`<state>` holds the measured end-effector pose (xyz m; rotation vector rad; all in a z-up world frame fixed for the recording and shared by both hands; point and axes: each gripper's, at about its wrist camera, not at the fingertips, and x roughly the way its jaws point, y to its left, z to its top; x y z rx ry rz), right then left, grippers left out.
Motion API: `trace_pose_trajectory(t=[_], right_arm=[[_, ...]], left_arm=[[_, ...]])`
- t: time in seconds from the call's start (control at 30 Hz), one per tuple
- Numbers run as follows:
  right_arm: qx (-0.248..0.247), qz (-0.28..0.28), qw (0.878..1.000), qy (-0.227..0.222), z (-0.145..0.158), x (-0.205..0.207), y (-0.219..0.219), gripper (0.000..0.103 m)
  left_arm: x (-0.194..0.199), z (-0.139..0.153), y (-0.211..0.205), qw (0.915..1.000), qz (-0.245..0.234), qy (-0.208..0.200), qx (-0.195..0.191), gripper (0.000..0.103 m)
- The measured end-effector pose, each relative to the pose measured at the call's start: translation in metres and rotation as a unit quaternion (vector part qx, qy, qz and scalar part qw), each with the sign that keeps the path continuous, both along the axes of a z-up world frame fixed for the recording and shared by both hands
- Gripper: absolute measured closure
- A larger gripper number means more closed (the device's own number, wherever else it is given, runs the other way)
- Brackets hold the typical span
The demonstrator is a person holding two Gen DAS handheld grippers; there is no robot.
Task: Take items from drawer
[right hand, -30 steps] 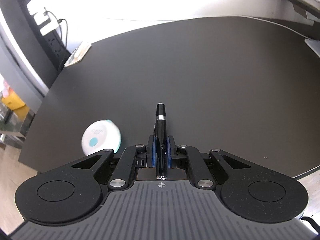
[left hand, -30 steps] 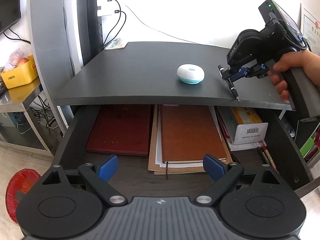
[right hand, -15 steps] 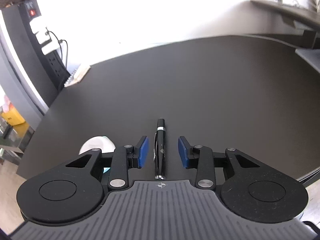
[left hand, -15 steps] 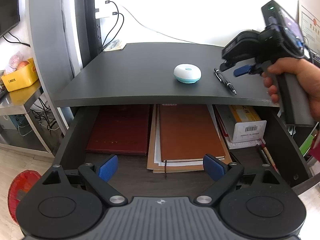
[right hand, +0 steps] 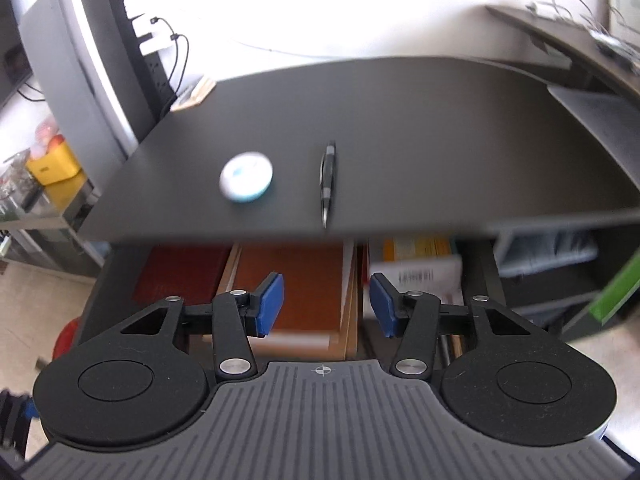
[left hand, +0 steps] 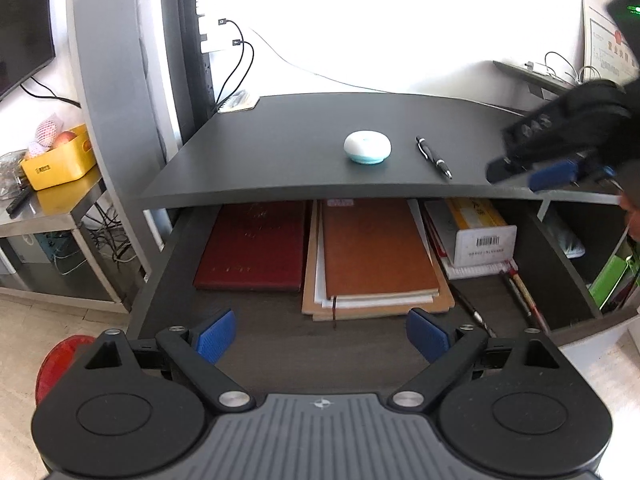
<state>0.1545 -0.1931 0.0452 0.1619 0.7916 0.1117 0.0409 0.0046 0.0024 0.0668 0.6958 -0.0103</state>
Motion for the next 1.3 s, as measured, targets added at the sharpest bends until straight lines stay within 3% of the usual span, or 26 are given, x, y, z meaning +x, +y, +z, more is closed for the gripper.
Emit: trace_pose_trajectory(t=[0.37,0.47,0.63,0.8,1.3], right_arm=[[-0.024,-0.004,1.0,0.009,-0.02,-0.1,0.007,0.049],[-0.027,-0.007,1.0,0.0,-0.015,-0.118,0.008,0.038],[-0.039,-0.001,0.999,-0.031,0.003,-0.142,0.015,0.036],[-0.063,0.002,0.997,-0.053,0.01,-0.161,0.023,0.016],[-0.086,0.005,0.996,-0.019,-0.022,-0.163,0.029,0.015]], left_arm=[[-0.043,-0.011,-0.001,0.9996,0.009,0.012,0.023,0.01],[-0.051,-0.006,0.0,0.9997,0.012,0.005,0.022,0.01],[-0.061,0.006,0.001,0.9997,0.016,-0.009,0.017,0.009],[-0.067,0.01,0.0,0.9996,0.015,-0.011,0.019,0.004],[-0.057,-0.014,0.011,0.999,0.029,0.025,0.022,0.004]])
